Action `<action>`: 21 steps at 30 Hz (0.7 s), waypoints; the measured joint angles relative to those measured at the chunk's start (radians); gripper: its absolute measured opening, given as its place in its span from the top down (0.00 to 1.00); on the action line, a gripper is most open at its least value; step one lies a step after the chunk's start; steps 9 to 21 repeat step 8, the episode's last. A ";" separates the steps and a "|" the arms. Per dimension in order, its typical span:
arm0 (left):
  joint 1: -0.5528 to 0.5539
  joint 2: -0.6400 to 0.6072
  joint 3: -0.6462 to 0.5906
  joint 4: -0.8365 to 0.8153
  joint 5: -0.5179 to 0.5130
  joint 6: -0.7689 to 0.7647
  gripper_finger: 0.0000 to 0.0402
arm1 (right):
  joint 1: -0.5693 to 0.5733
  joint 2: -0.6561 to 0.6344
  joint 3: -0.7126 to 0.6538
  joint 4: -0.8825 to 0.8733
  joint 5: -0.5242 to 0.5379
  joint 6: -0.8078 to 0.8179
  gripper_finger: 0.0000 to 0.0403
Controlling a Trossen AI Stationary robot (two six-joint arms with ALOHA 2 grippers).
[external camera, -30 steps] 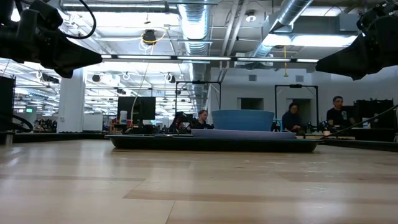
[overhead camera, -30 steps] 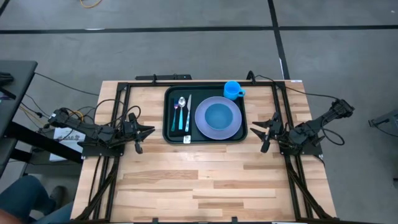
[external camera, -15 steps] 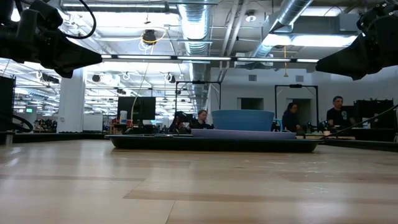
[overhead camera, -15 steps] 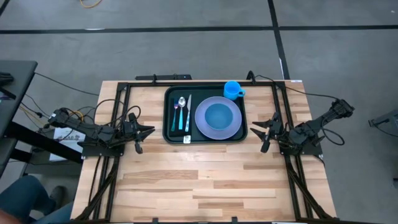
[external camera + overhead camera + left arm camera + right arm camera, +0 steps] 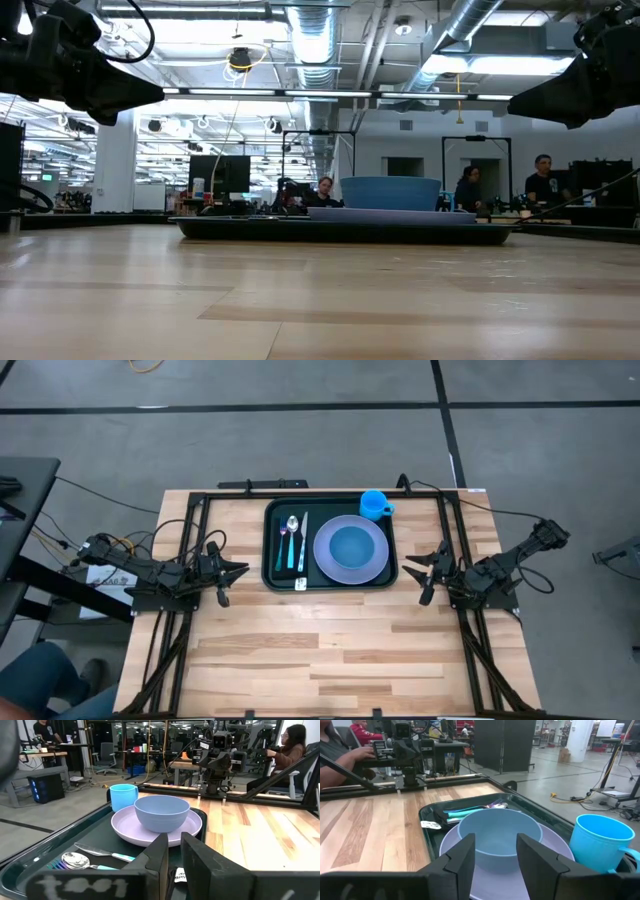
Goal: Set up tray
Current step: Return to Home Position
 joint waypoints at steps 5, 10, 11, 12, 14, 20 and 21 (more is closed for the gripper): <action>0.000 0.000 0.000 0.000 0.000 -0.002 0.90 | 0.000 0.000 0.000 0.000 0.000 0.000 0.66; 0.000 0.000 0.000 0.000 0.000 0.005 0.90 | 0.000 0.000 0.000 0.000 0.000 0.000 0.66; 0.000 0.000 0.000 0.000 0.000 0.005 0.90 | 0.000 0.000 0.000 0.000 0.000 0.000 0.66; 0.000 0.000 0.000 0.000 0.000 0.005 0.90 | 0.000 0.000 0.000 0.000 0.000 0.000 0.66; 0.000 0.000 0.000 0.000 0.000 0.005 0.90 | 0.000 0.000 0.000 0.000 0.000 0.000 0.66; 0.000 0.000 0.000 0.000 0.000 0.005 0.90 | 0.000 0.000 0.000 0.000 0.000 0.000 0.66; 0.000 0.000 0.000 0.000 0.000 0.005 0.90 | 0.000 0.000 0.000 0.000 0.000 0.000 0.66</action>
